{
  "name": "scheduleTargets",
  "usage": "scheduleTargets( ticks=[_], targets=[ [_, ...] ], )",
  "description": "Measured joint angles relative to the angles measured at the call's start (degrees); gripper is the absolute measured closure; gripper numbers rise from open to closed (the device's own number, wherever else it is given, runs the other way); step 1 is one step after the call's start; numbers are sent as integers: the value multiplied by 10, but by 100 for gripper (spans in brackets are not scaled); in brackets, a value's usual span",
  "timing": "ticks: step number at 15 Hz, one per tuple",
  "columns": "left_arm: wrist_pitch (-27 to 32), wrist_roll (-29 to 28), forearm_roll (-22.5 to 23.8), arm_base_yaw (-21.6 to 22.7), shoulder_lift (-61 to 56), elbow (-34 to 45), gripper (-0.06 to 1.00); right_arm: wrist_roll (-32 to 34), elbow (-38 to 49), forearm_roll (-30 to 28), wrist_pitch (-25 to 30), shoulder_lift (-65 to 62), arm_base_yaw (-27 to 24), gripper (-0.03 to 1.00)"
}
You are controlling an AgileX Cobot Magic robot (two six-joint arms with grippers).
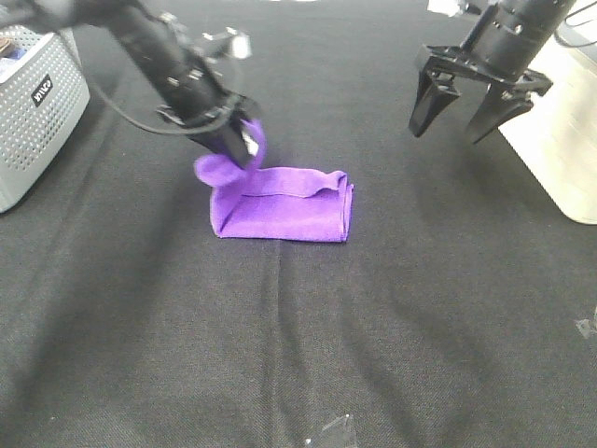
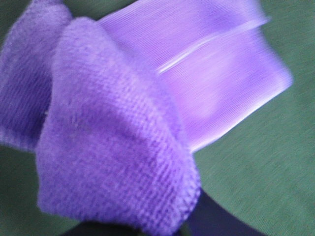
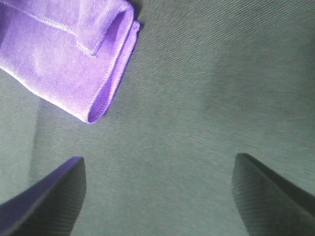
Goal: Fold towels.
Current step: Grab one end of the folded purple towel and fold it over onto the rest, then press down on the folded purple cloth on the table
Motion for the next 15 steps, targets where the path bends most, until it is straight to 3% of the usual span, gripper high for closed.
scheduleTargets(
  ticks=[6,7,11,15],
  targets=[
    [0,-30,-7,-45,54,-32,88,0,0,-4,0,-33,0,19],
    [0,-31,-16,-52,56,-32,83,0,0,-4,0,-34,0,19],
    [-66,-31,-53,-84,56,-32,38,0,0,-4,0,-44,0,19],
    [-103,-31,-64,-93,56,-32,32,1,0,-4,1,-58,0,19]
  ],
)
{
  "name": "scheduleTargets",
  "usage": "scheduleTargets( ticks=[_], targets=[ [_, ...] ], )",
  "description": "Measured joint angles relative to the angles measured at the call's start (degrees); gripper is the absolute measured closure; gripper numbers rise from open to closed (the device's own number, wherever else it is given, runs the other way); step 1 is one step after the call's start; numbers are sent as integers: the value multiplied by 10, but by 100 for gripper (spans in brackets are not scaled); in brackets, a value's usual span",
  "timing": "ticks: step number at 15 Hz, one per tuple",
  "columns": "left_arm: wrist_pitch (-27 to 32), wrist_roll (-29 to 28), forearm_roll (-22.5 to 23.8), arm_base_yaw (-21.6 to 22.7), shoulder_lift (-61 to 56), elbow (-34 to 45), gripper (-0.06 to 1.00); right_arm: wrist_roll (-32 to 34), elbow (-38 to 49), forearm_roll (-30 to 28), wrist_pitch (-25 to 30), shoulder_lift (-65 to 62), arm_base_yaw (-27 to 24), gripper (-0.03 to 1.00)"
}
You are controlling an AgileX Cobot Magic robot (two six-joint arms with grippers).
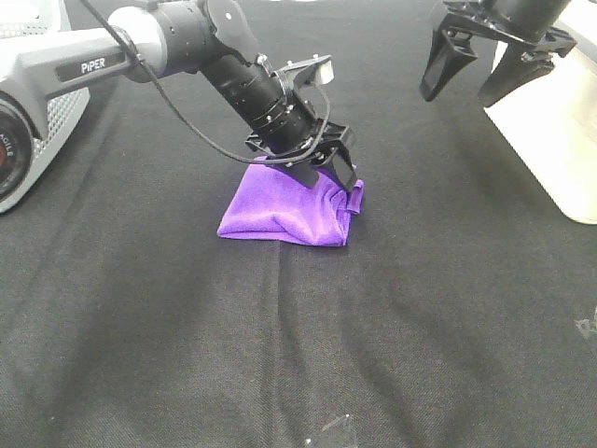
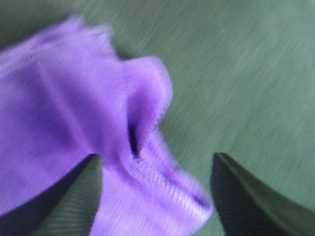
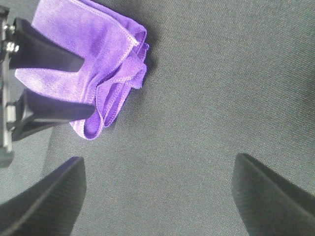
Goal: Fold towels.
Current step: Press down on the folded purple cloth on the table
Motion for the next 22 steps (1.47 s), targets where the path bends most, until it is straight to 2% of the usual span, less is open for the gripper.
scheduleTargets(
  ticks=[4,7,10,12,14,16,20,22],
  targets=[
    [2,0,11,2,-4,-28,32,0,0,0,0,-1,0,19],
    [85,-17,80,30,-7,-91,32,-11,0,12,0,-1,0,19],
    [95,-87,150,88,-16,-126,32,-62,0,89,0,0,8,19],
    [97,-122,183,124,-30,-127,32,-93,0,99,-4,16,46,20],
    [99,-133,197,155,-50,-127,32,-131,0,104,-44,50,91,21],
    [99,-135,198,168,-64,-127,32,-186,0,105,-80,89,117,21],
    [100,-134,196,168,-63,-127,32,-274,0,95,-157,156,120,21],
    [100,-133,195,168,-63,-127,32,-320,0,103,-175,174,120,21]
  ],
)
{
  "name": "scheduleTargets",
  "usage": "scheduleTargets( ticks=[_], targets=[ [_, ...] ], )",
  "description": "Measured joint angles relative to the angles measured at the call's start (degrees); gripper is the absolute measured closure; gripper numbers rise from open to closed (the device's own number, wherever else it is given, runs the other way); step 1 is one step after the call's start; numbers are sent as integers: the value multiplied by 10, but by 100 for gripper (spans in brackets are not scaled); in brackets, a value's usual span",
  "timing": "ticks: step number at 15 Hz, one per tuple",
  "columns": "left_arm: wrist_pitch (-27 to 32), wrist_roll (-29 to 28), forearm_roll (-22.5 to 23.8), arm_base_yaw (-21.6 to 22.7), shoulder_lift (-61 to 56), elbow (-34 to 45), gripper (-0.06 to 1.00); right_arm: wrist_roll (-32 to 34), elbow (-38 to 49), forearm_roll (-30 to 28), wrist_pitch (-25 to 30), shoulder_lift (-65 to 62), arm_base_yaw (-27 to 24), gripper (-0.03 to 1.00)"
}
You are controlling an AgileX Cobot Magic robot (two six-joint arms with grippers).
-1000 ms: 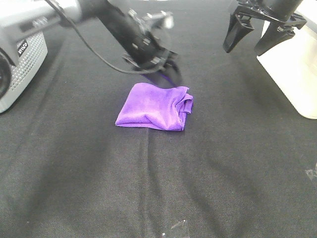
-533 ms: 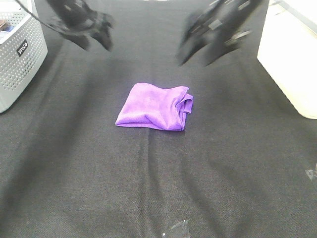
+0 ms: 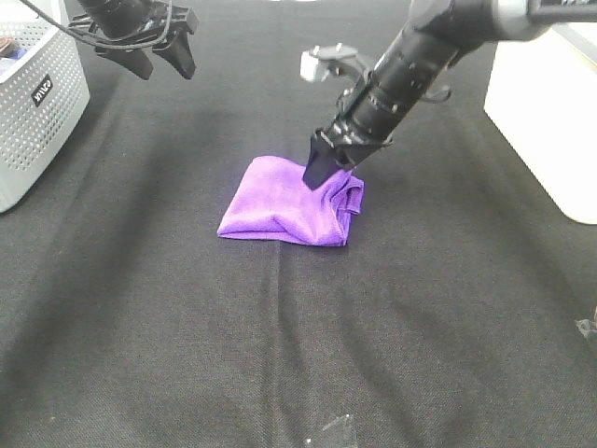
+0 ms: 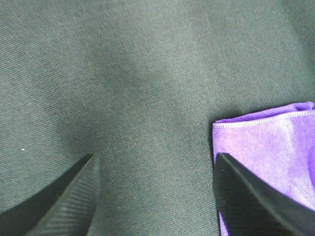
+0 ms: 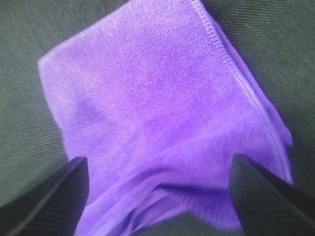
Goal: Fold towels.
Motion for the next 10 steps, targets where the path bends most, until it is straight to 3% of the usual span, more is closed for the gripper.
scheduleTargets(
  ticks=[3,10],
  targets=[
    [0,7,0,0,0,0,32,-41,0,3,-4,19,0,21],
    [1,24,0,0,0,0,32,-40,0,-101,-4,25,-5,21]
  ],
)
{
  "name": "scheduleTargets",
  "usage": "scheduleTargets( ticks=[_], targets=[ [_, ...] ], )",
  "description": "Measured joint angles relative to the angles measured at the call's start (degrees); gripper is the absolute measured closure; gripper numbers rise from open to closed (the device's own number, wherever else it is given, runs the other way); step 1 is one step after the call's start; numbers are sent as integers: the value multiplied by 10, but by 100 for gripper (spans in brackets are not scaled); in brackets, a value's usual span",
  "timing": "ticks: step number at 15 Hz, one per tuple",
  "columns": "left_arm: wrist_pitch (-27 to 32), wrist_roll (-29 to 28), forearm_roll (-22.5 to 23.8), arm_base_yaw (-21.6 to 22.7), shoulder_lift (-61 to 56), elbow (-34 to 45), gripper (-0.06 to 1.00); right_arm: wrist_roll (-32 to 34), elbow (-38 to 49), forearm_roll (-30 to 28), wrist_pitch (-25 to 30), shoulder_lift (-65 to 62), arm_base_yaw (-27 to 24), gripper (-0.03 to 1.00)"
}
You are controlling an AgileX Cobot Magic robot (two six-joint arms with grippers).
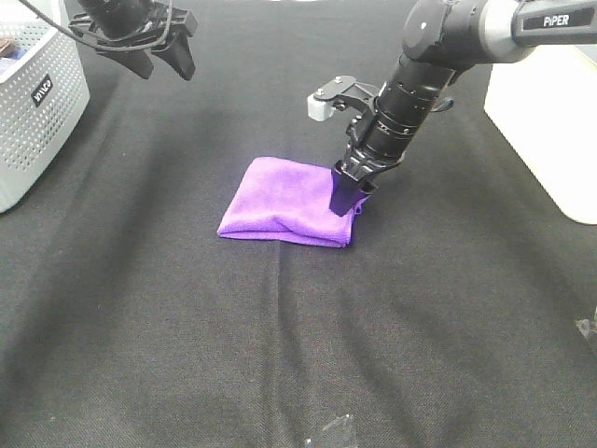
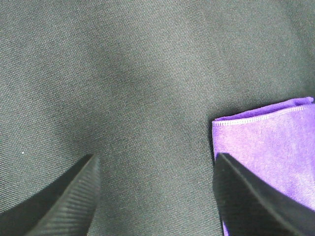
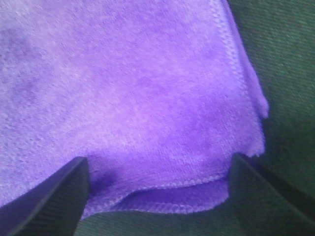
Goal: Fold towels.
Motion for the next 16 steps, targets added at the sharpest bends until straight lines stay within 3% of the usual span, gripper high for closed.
scheduleTargets(
  ticks=[4,8,11,14,15,16],
  targets=[
    [0,1,0,0,0,0,32,4,0,1,1,0,-33,21],
    [0,2,0,0,0,0,32,3,0,52,23,-1,-36,21],
    [0,3,0,0,0,0,32,5,0,57,35,-42,-36,21],
    [1,3,5,0,0,0,32,139,0,-17,47,-138,-36,18],
    [1,3,5,0,0,0,32,139,0,-17,47,-138,-36,18],
    [1,1,21,0,-2,0,32,198,0,-64,56,-159,-36,16]
  ],
)
